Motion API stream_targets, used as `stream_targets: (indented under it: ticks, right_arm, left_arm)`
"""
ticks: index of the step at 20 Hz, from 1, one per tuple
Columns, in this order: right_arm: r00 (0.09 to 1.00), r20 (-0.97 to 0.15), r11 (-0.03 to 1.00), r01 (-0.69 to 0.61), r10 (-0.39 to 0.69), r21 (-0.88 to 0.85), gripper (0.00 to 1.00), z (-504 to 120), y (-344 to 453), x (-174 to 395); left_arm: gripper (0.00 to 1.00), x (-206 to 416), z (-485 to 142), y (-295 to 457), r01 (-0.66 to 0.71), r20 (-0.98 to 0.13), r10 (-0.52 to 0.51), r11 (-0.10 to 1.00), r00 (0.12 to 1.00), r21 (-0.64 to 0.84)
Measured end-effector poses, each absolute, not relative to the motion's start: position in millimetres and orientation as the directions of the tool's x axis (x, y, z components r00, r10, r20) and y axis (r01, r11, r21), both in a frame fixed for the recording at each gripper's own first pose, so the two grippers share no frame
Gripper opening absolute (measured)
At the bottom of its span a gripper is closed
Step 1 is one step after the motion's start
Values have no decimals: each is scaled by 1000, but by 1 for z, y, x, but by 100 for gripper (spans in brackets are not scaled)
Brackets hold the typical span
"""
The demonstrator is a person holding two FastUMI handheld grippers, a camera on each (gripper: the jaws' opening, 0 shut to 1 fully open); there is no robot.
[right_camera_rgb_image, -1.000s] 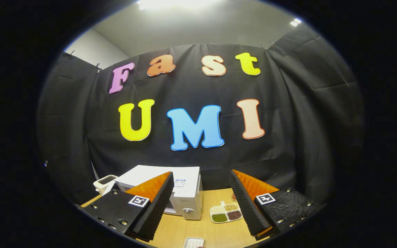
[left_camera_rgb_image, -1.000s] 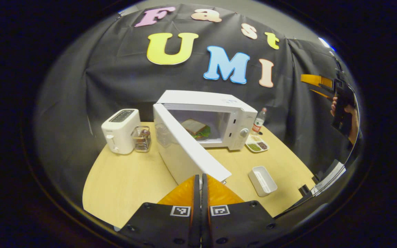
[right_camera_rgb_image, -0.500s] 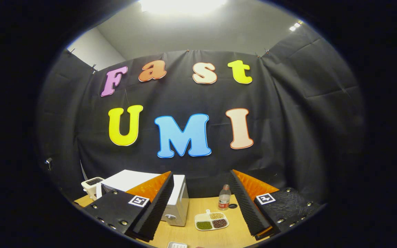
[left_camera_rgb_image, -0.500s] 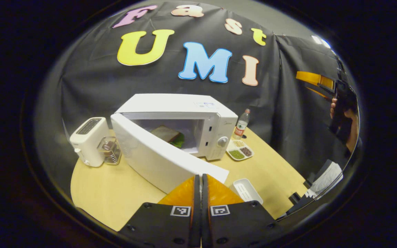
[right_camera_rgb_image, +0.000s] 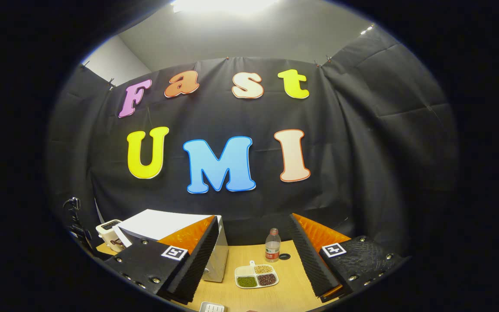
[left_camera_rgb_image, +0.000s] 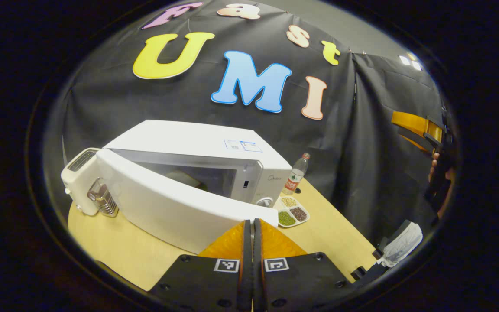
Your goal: Open the microwave oven with the left hand, put the food in, and close the microwave oven.
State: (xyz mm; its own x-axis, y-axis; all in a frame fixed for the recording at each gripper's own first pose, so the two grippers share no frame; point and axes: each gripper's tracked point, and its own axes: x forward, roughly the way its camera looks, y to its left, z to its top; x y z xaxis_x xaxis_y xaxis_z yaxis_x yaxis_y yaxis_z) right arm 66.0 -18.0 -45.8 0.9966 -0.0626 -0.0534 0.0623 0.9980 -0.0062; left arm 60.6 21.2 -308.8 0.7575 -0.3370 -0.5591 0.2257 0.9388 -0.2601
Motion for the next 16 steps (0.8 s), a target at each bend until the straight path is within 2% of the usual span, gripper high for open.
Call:
stream_targets:
  ticks: [6,16]
  right_arm:
    - [991,-81,993,106,-110,-49,97,-57,-53,61]
    - [987,-100,991,121,-125,-51,96,-60,-77,70]
  left_arm:
    - [7,111,-311,7,212,-530,-293,955,796,-209]
    - [7,167,-333,-12,173,-543,-266,961,796,-217]
